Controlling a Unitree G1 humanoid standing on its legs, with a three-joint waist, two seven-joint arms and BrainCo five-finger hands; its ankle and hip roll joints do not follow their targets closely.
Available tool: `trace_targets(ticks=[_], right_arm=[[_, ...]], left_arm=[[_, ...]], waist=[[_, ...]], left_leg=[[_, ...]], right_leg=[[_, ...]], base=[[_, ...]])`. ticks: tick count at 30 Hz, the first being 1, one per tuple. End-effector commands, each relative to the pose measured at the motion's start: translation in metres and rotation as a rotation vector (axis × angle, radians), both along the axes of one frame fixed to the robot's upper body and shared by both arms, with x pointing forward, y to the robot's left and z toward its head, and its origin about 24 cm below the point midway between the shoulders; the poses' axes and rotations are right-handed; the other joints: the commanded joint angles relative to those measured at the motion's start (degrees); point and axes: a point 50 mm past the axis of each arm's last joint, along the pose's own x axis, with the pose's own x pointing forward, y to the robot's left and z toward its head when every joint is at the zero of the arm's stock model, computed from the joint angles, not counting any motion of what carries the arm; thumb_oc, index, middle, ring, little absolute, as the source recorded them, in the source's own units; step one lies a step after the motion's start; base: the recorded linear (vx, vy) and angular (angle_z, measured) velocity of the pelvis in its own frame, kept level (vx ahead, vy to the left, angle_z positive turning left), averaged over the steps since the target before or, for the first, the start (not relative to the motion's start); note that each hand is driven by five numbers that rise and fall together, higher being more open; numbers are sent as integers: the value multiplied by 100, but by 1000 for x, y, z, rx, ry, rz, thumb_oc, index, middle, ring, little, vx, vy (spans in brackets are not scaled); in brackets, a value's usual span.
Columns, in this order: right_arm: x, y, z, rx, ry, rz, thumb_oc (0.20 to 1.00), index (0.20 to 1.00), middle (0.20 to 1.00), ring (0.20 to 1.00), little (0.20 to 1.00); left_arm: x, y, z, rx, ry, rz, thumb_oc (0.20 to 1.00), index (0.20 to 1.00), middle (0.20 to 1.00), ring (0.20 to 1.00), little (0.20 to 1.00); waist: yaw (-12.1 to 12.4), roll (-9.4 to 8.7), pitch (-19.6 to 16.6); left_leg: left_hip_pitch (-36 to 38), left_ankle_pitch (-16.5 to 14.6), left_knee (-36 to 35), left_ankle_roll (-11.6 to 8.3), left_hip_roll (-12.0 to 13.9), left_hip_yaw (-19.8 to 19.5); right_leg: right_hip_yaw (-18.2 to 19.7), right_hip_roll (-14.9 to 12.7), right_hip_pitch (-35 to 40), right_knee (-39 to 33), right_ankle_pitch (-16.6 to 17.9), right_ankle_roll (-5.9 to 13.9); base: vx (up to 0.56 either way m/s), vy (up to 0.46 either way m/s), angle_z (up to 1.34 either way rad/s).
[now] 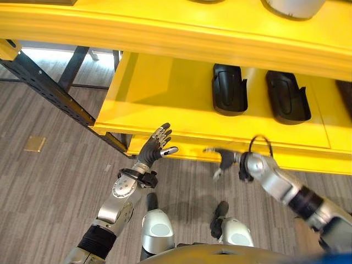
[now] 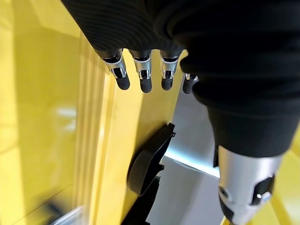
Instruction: Move parts from the plastic box to the shelf.
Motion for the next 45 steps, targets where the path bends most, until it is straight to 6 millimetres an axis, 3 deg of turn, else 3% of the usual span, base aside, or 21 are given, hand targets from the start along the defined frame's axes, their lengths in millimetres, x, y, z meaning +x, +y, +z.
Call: trace_targets(ticks=[1,6,7,11,12,13,18,19,28,33,34,37,39,41,42,45], right_arm=[[-8,16,27,359,78,57,1000,1000,1000,1000,1000],[-18,-1,36,692,116,-90,1000,1000,1000,1000,1000],[-19,-2,35,691,123,-93,1000,1000,1000,1000,1000],[-12,-32,33,907,7,-519,1000,1000,1000,1000,1000],[-12,-32,33,907,7,-519,1000,1000,1000,1000,1000],[-16,-55,17,970,-24,-815,1000,1000,1000,1000,1000],[-24,-74,2,901,-118,-1089,1000,1000,1000,1000,1000],[-22,-81,-6,867,-118,-1231,1000,1000,1000,1000,1000],[-9,-77,-15,849,-95,-1402,1000,1000,1000,1000,1000],[-11,-83,-19,809,-113,-1434,1000,1000,1000,1000,1000],[-12,-88,-20,790,-124,-1457,1000,1000,1000,1000,1000],[-11,-100,-26,768,-129,-1523,1000,1000,1000,1000,1000],[-8,-102,-27,799,-139,-1562,1000,1000,1000,1000,1000],[-7,-98,-28,804,-147,-1563,1000,1000,1000,1000,1000],[-7,-92,-29,806,-146,-1537,1000,1000,1000,1000,1000],[-9,-92,-29,808,-155,-1537,1000,1000,1000,1000,1000]], left_arm=[[-5,-9,19,-13,-118,-39,1000,1000,1000,1000,1000],[-16,-4,7,-24,-86,-11,1000,1000,1000,1000,1000],[-16,-3,7,-26,-86,-10,1000,1000,1000,1000,1000],[-24,3,0,-81,-70,-4,1000,1000,1000,1000,1000],[-24,3,0,-81,-70,-4,1000,1000,1000,1000,1000],[-33,5,-4,-141,-67,-30,1000,1000,1000,1000,1000],[-44,1,-2,-220,-95,-89,1000,1000,1000,1000,1000],[-45,0,-1,-222,-107,-81,1000,1000,1000,1000,1000],[-41,1,12,-190,-200,-143,1000,1000,1000,1000,1000],[-37,-12,19,-95,-218,-423,1000,1000,1000,1000,1000],[-38,-20,20,-68,-214,-529,1000,1000,1000,1000,1000],[-39,-34,22,-68,-195,-692,1000,1000,1000,1000,1000],[-42,-41,20,-83,-169,-766,1000,1000,1000,1000,1000],[-45,-45,15,-94,-127,-794,1000,1000,1000,1000,1000],[-47,-45,9,-43,-110,-772,1000,1000,1000,1000,1000],[-48,-43,9,-63,-111,-756,1000,1000,1000,1000,1000]], waist=[[-30,129,-110],[-176,121,-372],[-185,122,-381],[-407,189,-512],[-407,189,-512],[-578,245,-553],[-755,342,-581],[-765,395,-593],[-628,476,-611],[-752,425,-622],[-820,403,-607],[-944,373,-548],[-1015,363,-502],[-1044,374,-483],[-1034,429,-506],[-1026,517,-573]], left_leg=[[134,171,-191,265,-193,130],[381,305,-447,178,-77,145],[390,308,-453,175,-72,148],[549,288,-489,159,-16,258],[549,288,-489,159,-16,258],[640,218,-488,191,-24,352],[808,42,-490,226,-132,384],[790,47,-463,305,-173,425],[758,-135,-425,460,-514,273],[773,-206,-418,525,-620,561],[839,-314,-402,513,-671,619],[947,-398,-435,596,-828,851],[1009,-474,-506,631,-925,978],[1036,-515,-561,682,-960,1160],[1010,-460,-621,748,-954,1388],[897,-381,-657,838,-929,1448]], right_leg=[[150,74,208,452,-459,254],[123,130,446,218,-413,234],[120,130,455,209,-411,235],[95,124,589,97,-383,217],[95,124,589,97,-383,217],[138,130,607,117,-415,205],[247,112,699,148,-526,250],[226,108,696,104,-452,202],[242,79,742,1,-396,261],[257,65,655,-108,-247,349],[261,55,677,-123,-250,446],[223,-76,527,-339,213,717],[237,-255,284,-483,727,867],[152,-381,64,-266,967,922],[-69,-488,11,223,951,890],[-31,-516,40,757,712,786]], base=[[119,15,-3],[72,27,-4],[36,34,1],[28,78,2],[14,163,1],[1,163,-2],[18,198,-6],[-32,201,-6],[-38,203,1],[-74,230,0],[-31,254,-8],[-50,235,-35],[-67,107,-31],[-134,67,-58],[-175,69,-88],[-119,5,-95]])
